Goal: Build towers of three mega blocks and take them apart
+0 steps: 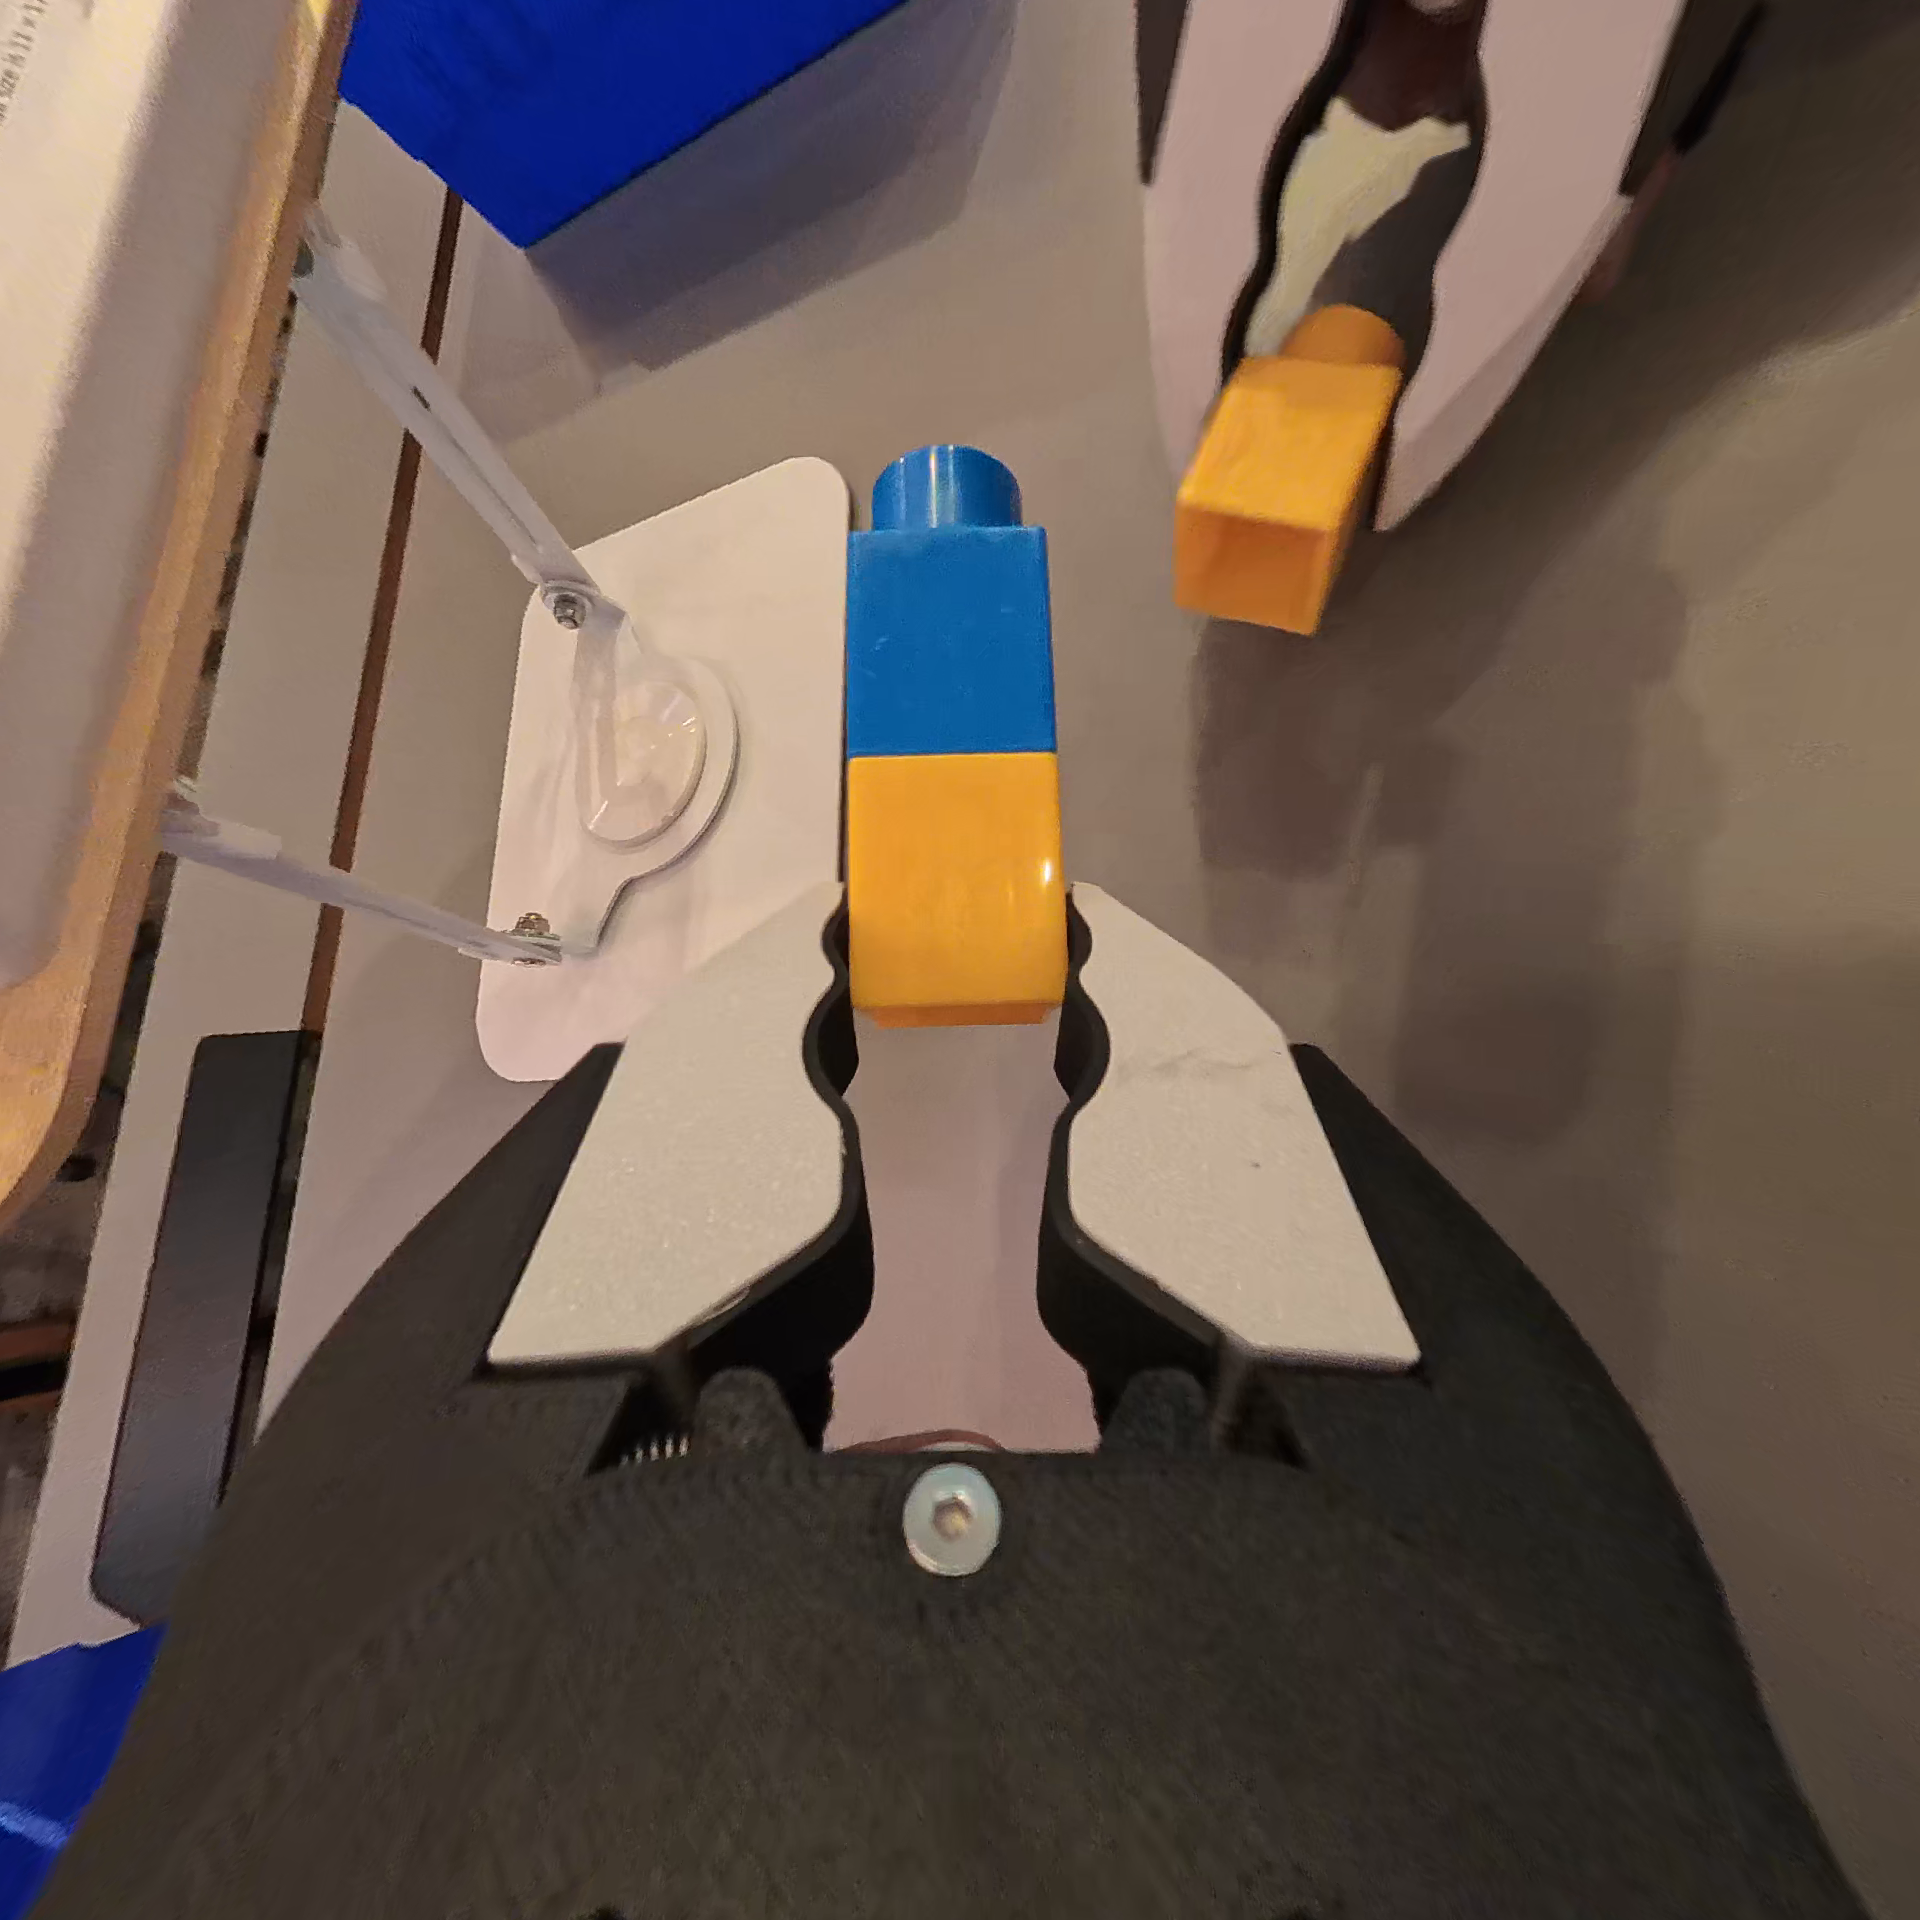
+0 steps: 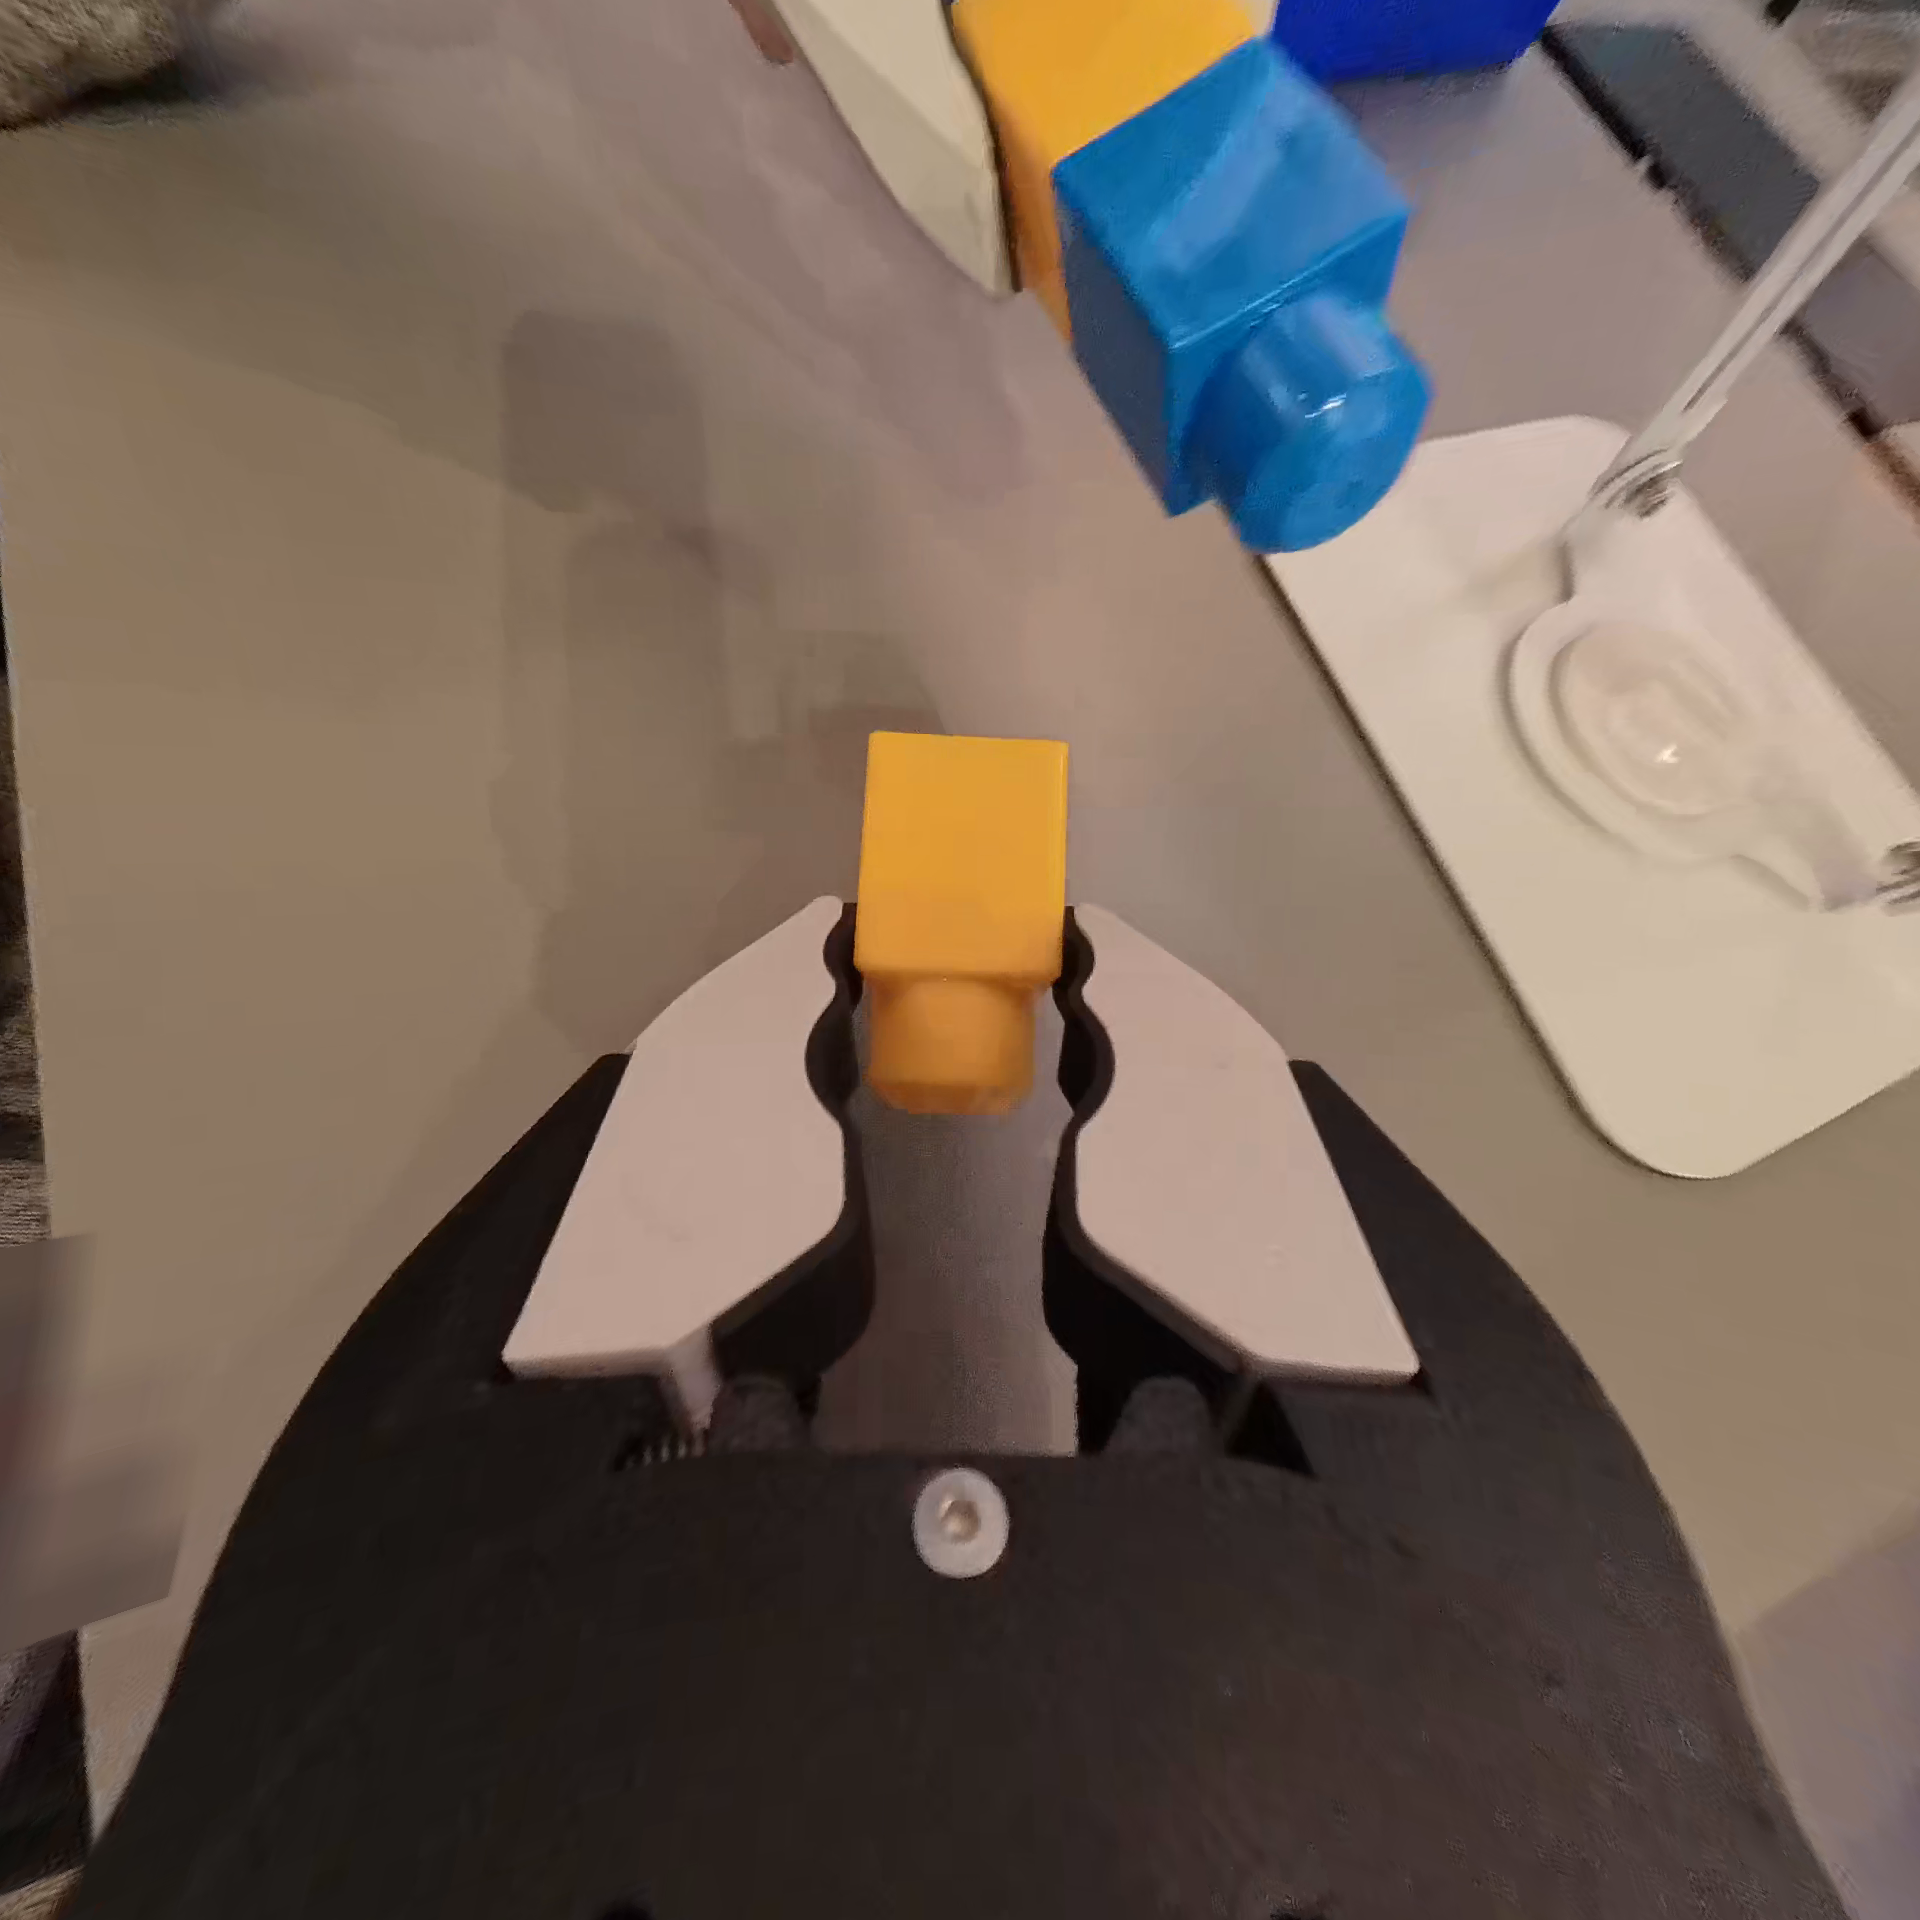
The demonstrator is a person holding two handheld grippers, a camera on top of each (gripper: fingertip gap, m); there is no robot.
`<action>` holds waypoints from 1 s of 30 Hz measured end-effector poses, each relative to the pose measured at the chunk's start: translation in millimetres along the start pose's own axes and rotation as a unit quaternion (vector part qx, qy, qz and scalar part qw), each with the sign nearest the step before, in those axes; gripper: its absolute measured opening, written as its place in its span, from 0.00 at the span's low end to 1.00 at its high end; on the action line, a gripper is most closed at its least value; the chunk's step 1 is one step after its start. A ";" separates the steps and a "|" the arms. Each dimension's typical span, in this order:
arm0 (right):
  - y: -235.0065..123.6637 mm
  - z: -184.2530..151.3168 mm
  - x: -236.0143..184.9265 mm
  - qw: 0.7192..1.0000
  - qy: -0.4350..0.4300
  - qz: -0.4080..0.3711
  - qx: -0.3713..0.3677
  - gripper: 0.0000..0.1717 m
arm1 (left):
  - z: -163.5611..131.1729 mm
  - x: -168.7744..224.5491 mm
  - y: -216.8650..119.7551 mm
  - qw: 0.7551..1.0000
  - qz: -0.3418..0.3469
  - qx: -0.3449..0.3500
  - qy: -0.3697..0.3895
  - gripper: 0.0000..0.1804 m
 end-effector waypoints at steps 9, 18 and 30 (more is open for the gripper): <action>-22.5 20.2 20.7 0.991 -0.118 -0.020 0.057 0.21 | -4.3 9.6 -9.8 0.998 -0.066 0.012 0.004 0.19; -5.9 28.0 24.6 0.986 -0.162 0.007 0.041 0.21 | -4.7 16.9 -3.3 0.997 -0.079 -0.003 0.019 0.19; -1.8 28.8 22.9 0.983 -0.176 0.024 0.043 0.21 | -0.6 23.1 2.1 0.996 -0.074 -0.011 0.044 0.19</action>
Point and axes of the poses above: each gripper's, where its closed fingertips meet, y out along the fingers, z out of its top, x = y × z across the jaws, the point moved 5 cm from there along -y, back along the fingers, and after that the axes turned 3 degrees about -y, right-handed, at the moved point
